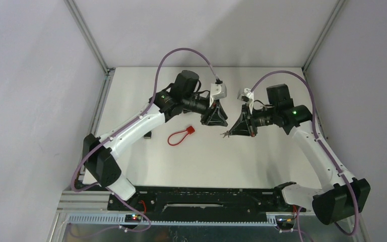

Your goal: Unlock with the key

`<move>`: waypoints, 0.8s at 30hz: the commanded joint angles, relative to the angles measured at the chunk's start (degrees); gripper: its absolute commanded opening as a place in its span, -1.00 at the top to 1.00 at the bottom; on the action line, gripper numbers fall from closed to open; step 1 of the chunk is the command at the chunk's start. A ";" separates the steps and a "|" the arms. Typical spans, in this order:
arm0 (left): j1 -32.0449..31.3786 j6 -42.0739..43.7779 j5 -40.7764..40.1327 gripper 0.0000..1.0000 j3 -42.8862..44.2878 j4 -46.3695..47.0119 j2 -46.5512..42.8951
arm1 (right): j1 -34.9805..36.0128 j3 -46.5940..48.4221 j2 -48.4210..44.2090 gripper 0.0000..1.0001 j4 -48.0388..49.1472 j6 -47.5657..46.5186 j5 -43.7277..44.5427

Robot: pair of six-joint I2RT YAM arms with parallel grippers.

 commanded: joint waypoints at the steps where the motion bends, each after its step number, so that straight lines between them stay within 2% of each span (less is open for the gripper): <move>1: 0.04 -0.88 -2.16 0.16 4.22 -1.22 0.61 | -3.05 -0.28 -0.94 1.00 6.82 7.42 -3.82; 6: 0.16 -1.64 -2.89 -0.16 2.97 -0.79 -1.24 | -7.48 -0.27 -1.40 1.00 15.93 18.94 -3.31; 10: 0.14 -5.81 -3.58 -0.20 3.65 -0.86 -1.12 | -10.24 0.26 0.60 1.00 19.93 27.31 -1.32; 16: 0.05 -8.28 -4.77 -0.16 4.84 -0.52 0.59 | -9.92 3.33 0.93 1.00 12.17 19.61 8.52; 18: 0.06 -8.14 -5.43 -0.13 5.82 -1.49 1.43 | -9.21 5.99 1.86 1.00 6.89 16.83 11.34; 24: -0.15 -6.57 -6.35 -0.11 8.19 -4.39 3.69 | -2.18 8.61 1.07 1.00 -5.52 4.98 29.09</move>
